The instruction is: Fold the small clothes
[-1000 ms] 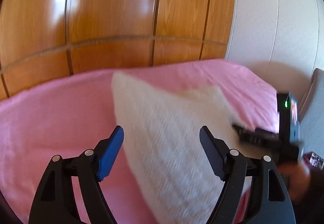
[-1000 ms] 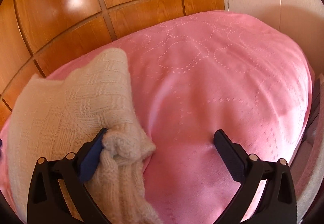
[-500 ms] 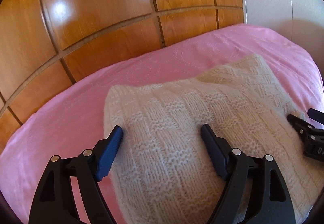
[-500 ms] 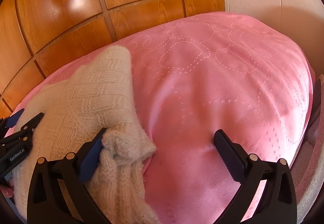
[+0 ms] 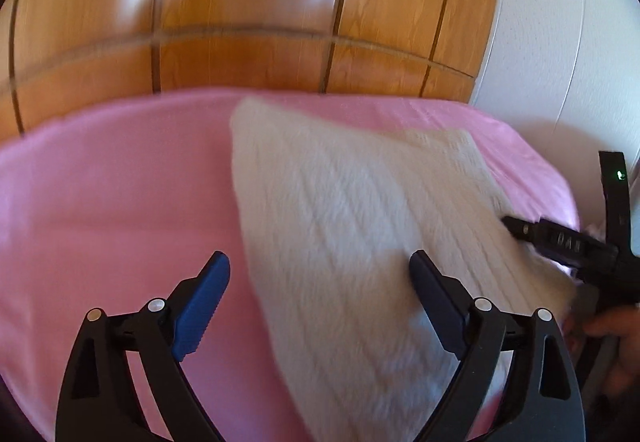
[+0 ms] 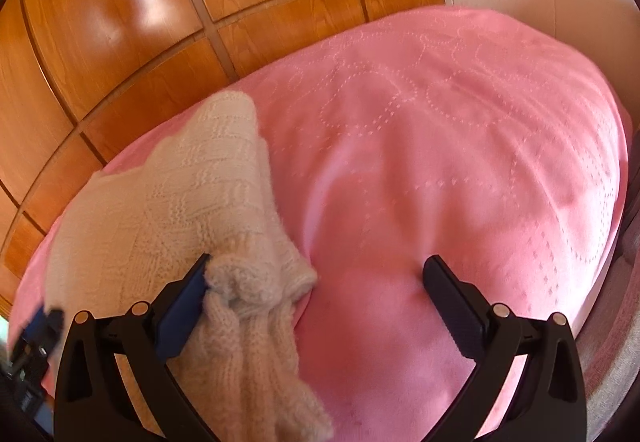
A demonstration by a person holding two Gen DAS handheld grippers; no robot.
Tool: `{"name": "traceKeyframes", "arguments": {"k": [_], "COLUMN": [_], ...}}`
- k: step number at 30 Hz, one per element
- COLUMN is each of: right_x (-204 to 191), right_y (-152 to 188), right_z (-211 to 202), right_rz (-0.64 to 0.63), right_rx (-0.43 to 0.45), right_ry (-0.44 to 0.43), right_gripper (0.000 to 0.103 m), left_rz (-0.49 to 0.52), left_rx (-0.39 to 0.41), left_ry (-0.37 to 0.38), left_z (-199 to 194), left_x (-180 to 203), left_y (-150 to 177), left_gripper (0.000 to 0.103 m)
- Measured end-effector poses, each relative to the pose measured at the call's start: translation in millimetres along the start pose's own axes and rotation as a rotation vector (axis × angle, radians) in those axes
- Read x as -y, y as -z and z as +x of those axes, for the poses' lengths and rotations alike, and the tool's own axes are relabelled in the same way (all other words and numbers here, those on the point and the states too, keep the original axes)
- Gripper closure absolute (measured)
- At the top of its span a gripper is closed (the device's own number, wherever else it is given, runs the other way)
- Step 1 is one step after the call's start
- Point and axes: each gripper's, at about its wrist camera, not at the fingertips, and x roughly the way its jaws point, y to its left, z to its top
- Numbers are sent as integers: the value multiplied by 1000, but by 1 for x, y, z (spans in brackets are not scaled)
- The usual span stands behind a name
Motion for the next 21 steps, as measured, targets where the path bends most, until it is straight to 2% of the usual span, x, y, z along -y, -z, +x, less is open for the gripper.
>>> {"name": "traceKeyframes", "arguments": {"k": [3, 6, 9, 12, 16, 21], "right_x": [1, 6, 8, 11, 13, 13], "right_y": [1, 6, 5, 4, 6, 10], "right_z": [-6, -5, -7, -14, -23, -22], "right_rz": [-6, -7, 7, 35, 64, 88], "right_rx": [-28, -41, -77, -110, -115, -134], "right_ry": [-21, -52, -67, -96, -180, -261], "right_gripper": [2, 2, 2, 2, 2, 2], "left_rz": [2, 24, 6, -66, -194, -230], "left_rx": [-55, -59, -77, -80, -62, -75], "left_ry": [54, 50, 87, 152, 186, 198], "left_z": [6, 4, 2, -6, -10, -2], "left_x": [-4, -1, -4, -16, -39, -48], "left_y": [15, 15, 11, 9, 4, 6], "left_gripper": [13, 13, 12, 11, 11, 11]}}
